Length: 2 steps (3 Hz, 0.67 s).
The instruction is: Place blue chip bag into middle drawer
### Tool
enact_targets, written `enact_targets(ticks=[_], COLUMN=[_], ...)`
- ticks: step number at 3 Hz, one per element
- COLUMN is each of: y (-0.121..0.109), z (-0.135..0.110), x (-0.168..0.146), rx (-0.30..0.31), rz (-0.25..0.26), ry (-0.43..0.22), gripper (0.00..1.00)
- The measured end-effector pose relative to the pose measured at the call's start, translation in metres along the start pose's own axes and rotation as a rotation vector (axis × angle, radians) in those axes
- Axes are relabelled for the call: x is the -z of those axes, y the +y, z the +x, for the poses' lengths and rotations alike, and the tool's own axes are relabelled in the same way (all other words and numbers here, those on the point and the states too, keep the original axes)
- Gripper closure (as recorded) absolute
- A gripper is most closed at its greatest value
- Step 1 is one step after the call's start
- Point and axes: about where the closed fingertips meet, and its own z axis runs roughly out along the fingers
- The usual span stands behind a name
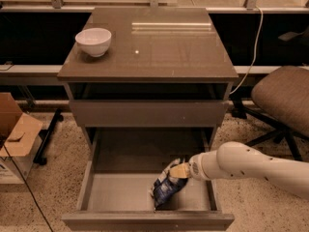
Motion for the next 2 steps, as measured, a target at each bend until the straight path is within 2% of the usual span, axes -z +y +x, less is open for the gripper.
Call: enact_targets(ticks=[1,2], y=[0.0009,0.0009], z=[0.0004,0.0004], x=[-0.001,-0.001], rx=[0.001,0.001], rz=[-0.002,-0.002], ry=[0.002,0.002], gripper=[0.0,0.0])
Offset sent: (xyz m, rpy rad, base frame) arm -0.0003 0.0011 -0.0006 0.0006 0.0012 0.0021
